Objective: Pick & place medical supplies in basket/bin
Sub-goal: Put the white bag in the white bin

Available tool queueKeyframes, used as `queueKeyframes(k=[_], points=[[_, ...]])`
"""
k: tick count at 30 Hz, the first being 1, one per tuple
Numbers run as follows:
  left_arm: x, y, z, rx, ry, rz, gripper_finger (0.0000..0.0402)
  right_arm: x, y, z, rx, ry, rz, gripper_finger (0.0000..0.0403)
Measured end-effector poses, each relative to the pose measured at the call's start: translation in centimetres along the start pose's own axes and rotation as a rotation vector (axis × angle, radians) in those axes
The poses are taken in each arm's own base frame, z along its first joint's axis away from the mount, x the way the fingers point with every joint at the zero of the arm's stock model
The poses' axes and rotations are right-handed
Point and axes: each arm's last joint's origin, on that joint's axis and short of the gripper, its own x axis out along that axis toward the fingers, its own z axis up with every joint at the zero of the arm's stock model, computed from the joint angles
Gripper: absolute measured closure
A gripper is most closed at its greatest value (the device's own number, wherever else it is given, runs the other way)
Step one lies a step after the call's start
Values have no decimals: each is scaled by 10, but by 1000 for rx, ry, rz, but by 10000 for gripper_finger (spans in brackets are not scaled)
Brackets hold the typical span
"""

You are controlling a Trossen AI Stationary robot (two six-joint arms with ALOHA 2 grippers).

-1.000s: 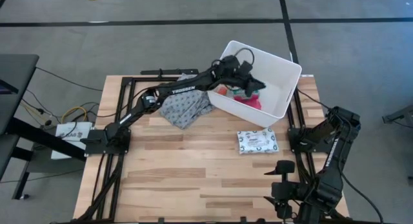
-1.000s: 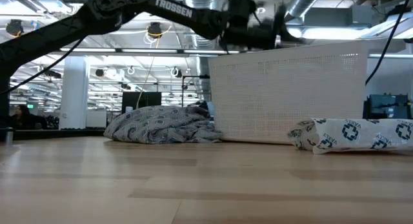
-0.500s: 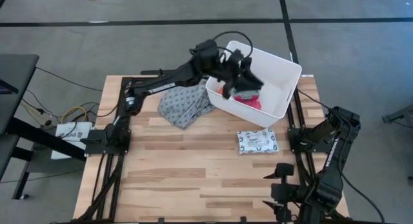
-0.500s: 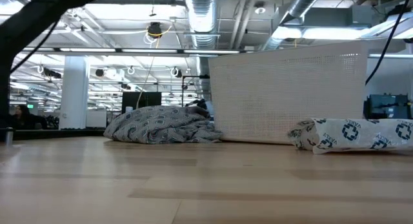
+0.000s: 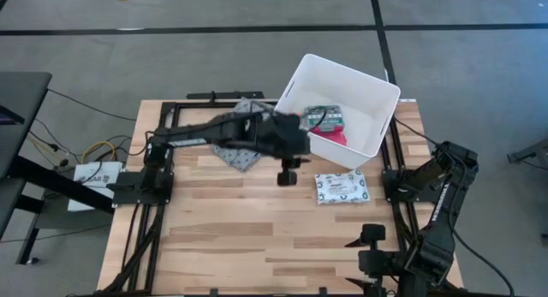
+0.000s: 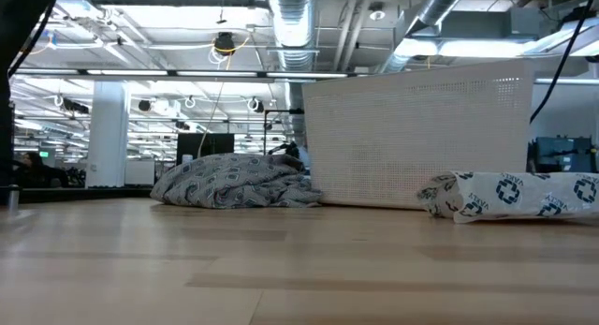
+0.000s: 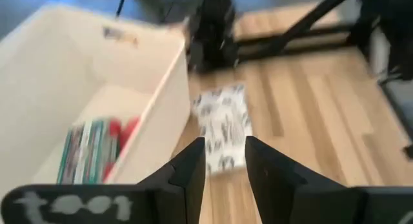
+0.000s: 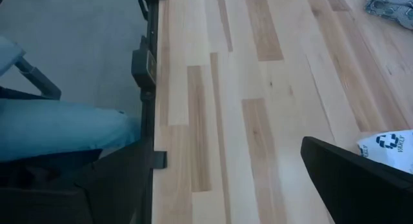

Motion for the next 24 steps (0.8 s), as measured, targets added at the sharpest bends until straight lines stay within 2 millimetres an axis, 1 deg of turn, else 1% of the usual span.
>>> queueKeyframes(k=[2, 7, 10, 14, 16, 19, 22, 24], points=[[2, -12, -4, -11, 52, 29, 300, 0, 0, 0, 0, -3, -3, 10], [14, -31, -26, -88, 244, 15, 300, 1, 0, 2, 31, -7, 0, 10], [14, -43, -34, -114, 316, 49, 300, 2, 0, 2, 81, -7, 0, 10], [11, -63, -47, -95, 426, 149, 299, 1, 0, 1, 152, -6, 3, 10], [11, -75, -52, -90, 451, 198, 299, 0, 1, 0, 169, -6, 7, 10], [10, -94, -58, -65, 474, 227, 299, -2, 3, -1, 162, -9, 16, 10], [15, -112, -67, -60, 480, 252, 299, -2, 3, -1, 160, -8, 16, 10], [20, -123, -76, -65, 485, 323, 299, -2, 3, -2, 160, -3, 19, 10]])
